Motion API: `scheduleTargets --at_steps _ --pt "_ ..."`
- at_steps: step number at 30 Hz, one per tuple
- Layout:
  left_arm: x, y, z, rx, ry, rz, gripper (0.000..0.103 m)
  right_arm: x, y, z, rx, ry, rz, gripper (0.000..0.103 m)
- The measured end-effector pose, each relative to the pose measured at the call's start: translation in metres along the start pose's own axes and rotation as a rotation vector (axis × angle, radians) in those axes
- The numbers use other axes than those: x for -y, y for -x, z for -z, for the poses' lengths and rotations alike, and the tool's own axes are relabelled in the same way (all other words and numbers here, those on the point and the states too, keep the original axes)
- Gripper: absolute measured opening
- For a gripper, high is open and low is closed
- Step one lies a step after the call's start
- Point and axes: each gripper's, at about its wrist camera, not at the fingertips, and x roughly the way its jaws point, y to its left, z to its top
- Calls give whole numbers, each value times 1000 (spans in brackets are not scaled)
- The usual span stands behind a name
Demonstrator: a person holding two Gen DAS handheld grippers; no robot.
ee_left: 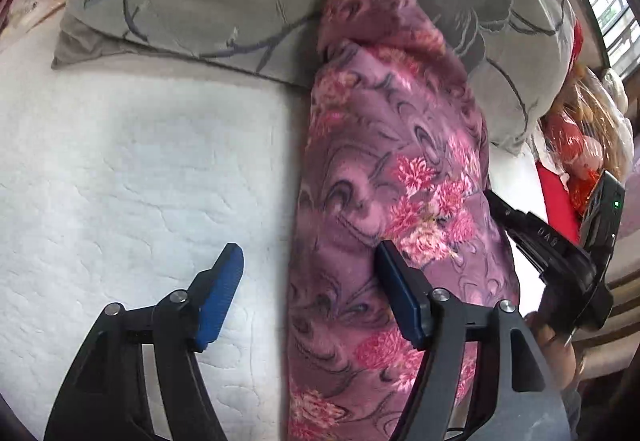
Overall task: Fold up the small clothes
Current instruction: 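Open both grippers and release the folded strip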
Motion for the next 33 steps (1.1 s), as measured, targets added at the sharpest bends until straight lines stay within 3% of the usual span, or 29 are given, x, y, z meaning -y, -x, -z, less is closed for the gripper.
scheduleTargets --at_steps 2,4,6,8,10,11,13,15,16,19,20,24,25,26,28,30,33 --pt "-3 9 0 -9 4 10 69 3 10 -2 19 -37 -36 14" --pt "-9 25 7 -15 5 23 68 8 28 0 35 -77 -87 15" --pt "-8 34 19 -2 -15 21 69 19 46 10 21 -95 -162 26" --pt "-5 26 32 -13 -43 -10 69 26 57 27 2 -90 -189 58" --pt "-6 13 44 -54 -31 -14 70 28 51 47 -60 -68 -163 57" --pt "-5 14 47 -42 -37 -25 70 28 48 53 -85 -53 -143 41" --pt "2 18 51 -30 -79 -59 70 24 65 57 -31 12 -149 15" --pt "4 17 53 -35 -89 -70 70 22 85 58 55 36 -138 4" --pt "5 17 54 -33 -90 -72 70 24 91 58 76 34 -117 4" --pt "4 17 55 -33 -93 -84 70 45 71 59 -5 -11 -46 4" --pt "5 18 55 -34 -96 -85 70 53 64 61 -44 -40 -57 6" --pt "10 15 59 -36 -92 -82 71 52 89 61 21 -78 -124 13" --pt "11 14 59 -36 -91 -86 71 49 97 62 34 -75 -150 19" --pt "14 12 59 -36 -91 -89 71 46 100 64 30 -68 -175 36" --pt "18 10 58 -50 -84 -90 71 34 91 71 -23 -28 -164 58" --pt "14 17 60 -68 -54 -62 71 27 80 77 -96 33 -85 48" --pt "7 27 66 -54 -20 -29 71 21 97 80 -19 47 -100 47"
